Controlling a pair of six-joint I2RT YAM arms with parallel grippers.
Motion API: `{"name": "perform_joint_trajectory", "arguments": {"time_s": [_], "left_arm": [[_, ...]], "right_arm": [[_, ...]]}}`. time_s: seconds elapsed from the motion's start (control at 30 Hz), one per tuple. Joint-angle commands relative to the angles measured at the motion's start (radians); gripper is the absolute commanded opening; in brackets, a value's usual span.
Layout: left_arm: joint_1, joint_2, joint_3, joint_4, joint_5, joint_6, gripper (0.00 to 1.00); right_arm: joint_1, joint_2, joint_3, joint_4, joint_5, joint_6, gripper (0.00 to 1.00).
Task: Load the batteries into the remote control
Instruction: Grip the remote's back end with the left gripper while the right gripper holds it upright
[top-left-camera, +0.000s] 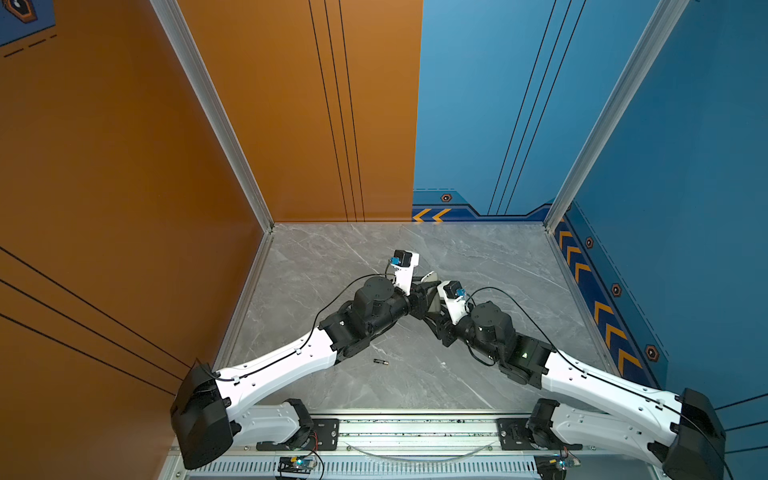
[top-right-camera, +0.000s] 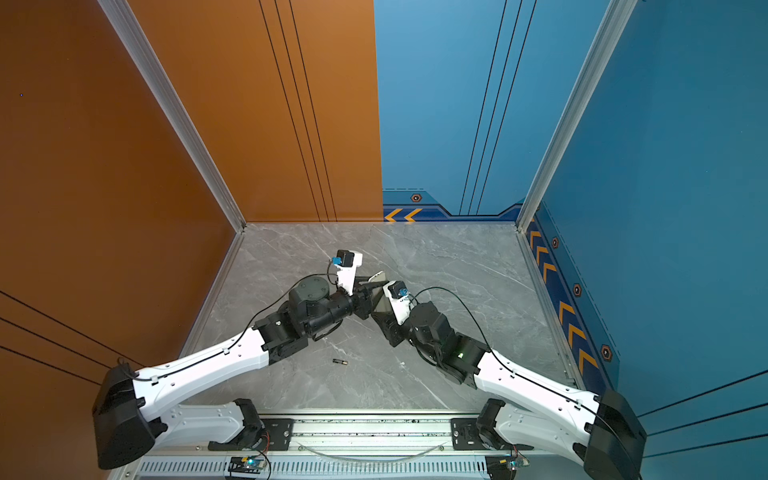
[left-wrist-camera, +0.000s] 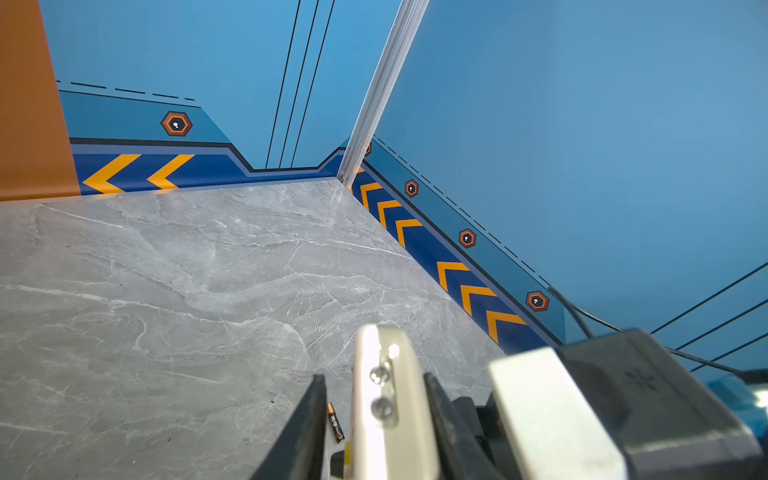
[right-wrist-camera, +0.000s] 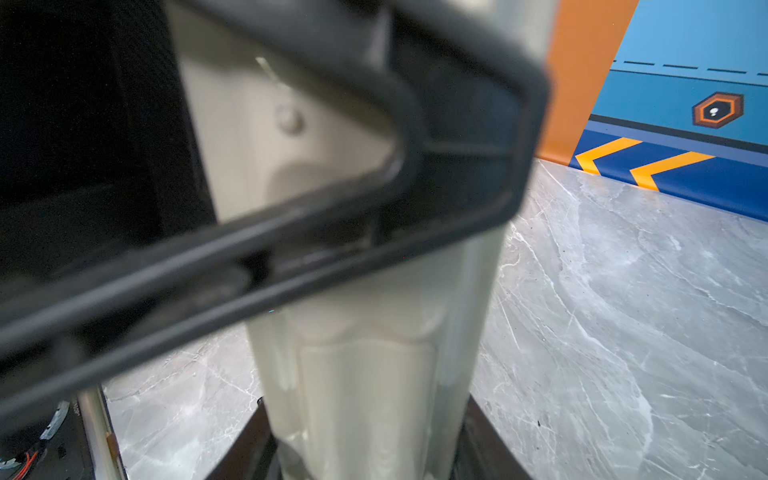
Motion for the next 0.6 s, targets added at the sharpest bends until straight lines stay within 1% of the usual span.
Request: {"name": "perform_joint_trajectory", "arguments": {"time_s": [0.0, 0.1, 0.33, 0.5, 0.57], "left_arm": [[-0.002, 0.013, 0.005, 0.008, -0.019, -0.002, 0.30], [-0.002, 0.015, 0.005, 0.008, -0.013, -0.003, 0.22], [0.000, 0.009, -0.001, 0.007, -0.005, 0.004, 0.11], [0.002, 0.005, -0.003, 0.007, 0.000, 0.012, 0.01], [0.006, 0.005, -0.004, 0.008, 0.003, 0.013, 0.00]], "right_arm": [[0.011, -0.006, 0.016, 0.066, -0.007, 0.001, 0.00], [0.011, -0.006, 0.014, 0.068, -0.009, -0.001, 0.00], [0.014, -0.010, 0.008, 0.071, -0.007, -0.003, 0.00], [0.016, -0.006, 0.008, 0.071, -0.008, -0.003, 0.00], [0.016, -0.006, 0.006, 0.074, -0.007, -0.003, 0.00]]}}
